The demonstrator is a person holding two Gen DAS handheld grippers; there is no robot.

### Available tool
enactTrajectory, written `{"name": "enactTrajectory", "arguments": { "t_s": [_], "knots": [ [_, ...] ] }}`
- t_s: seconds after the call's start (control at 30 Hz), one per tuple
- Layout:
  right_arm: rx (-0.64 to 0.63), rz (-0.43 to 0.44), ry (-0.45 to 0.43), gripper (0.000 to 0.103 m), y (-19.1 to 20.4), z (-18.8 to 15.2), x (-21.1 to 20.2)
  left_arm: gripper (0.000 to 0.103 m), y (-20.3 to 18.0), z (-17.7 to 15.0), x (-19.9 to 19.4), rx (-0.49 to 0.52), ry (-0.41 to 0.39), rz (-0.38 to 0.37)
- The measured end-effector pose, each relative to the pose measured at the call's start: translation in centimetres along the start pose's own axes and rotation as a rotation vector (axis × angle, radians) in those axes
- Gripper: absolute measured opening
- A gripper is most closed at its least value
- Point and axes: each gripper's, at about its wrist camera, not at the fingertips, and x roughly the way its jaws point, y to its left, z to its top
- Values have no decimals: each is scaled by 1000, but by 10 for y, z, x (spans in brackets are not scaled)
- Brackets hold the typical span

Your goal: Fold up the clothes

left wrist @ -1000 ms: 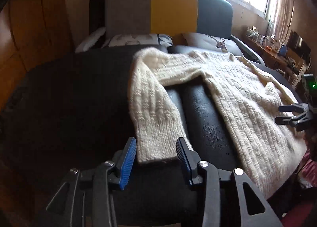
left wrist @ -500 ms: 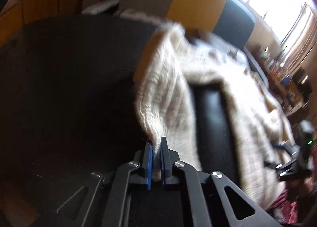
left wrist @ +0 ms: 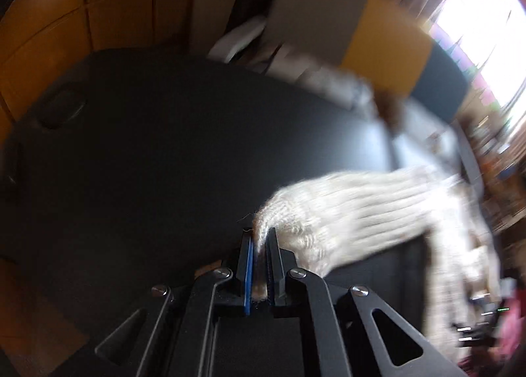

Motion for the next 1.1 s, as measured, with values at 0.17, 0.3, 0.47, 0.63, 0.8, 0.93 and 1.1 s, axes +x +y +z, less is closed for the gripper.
{"name": "enactTrajectory", "arguments": {
  "t_s": [0.17, 0.3, 0.47, 0.63, 0.8, 0.93, 1.1],
  "knots": [
    [2, -1, 0, 103, 0, 4, -2, 16, 17, 8, 64, 5, 161, 242],
    [2, -1, 1, 103, 1, 6, -4, 17, 35, 13, 44, -106, 100, 310],
    [7, -3, -4, 103, 1, 8, -4, 18, -14, 4, -12, -68, -97, 114],
    [31, 32, -17, 103, -4, 15, -15, 19, -111, -10, 21, 111, -72, 20],
    [87, 65, -130, 103, -34, 49, -47, 19, -142, -13, 61, 111, -10, 95],
    [140, 38, -82, 103, -66, 78, -22, 21, -119, -16, 76, 64, 18, 120],
    [86, 1, -13, 103, -77, 76, 10, 21, -128, 1, 62, 54, 14, 157]
  ]
}}
